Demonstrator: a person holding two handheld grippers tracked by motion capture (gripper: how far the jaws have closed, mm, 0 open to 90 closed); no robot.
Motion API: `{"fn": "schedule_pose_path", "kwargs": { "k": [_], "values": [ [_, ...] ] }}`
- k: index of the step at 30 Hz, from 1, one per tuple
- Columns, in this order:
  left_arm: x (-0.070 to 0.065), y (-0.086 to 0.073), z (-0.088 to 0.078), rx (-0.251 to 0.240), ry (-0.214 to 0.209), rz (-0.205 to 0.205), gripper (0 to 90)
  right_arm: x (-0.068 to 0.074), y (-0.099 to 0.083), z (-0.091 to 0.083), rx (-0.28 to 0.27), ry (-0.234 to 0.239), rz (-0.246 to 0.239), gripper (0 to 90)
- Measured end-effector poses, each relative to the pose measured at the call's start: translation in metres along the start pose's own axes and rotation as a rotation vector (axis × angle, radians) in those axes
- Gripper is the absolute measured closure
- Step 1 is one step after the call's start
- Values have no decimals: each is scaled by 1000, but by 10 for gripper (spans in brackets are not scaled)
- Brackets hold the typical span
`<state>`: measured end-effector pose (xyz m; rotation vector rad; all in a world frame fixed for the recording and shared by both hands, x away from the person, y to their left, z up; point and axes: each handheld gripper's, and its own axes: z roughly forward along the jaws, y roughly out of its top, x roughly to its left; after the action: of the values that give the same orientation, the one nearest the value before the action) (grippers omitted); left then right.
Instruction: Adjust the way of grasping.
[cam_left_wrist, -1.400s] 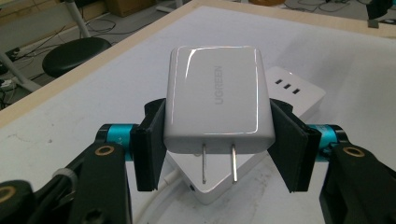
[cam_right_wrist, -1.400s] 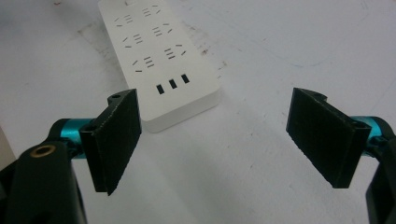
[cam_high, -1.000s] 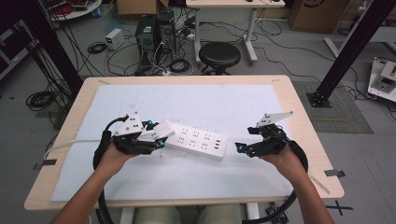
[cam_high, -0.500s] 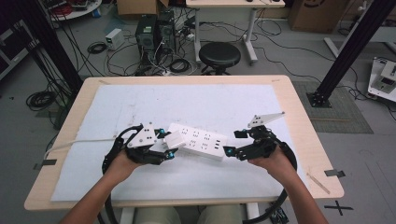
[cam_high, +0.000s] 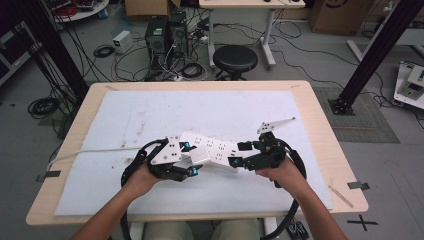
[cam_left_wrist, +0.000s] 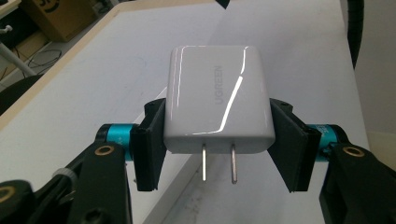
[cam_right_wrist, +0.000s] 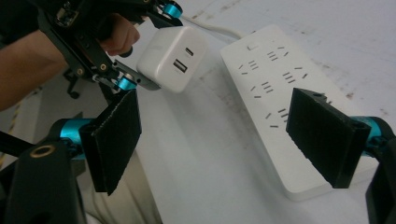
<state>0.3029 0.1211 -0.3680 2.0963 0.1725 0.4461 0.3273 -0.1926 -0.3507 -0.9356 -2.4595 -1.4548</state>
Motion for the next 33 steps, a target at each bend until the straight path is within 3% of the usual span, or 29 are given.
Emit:
{"fn": "schedule_pose_path", "kwargs": {
  "k": [8,13,22,33],
  "values": [
    [-2,1,5,-33,-62,79,426,-1,5,9,15,69,65,184],
    [-2,1,8,-44,-76,120,426,-1,7,15,36,102,114,184],
    [-3,6,10,-70,-79,136,426,1,9,28,72,143,135,184],
    [-3,8,14,-78,-79,133,425,-2,12,38,81,191,205,219]
  ]
}}
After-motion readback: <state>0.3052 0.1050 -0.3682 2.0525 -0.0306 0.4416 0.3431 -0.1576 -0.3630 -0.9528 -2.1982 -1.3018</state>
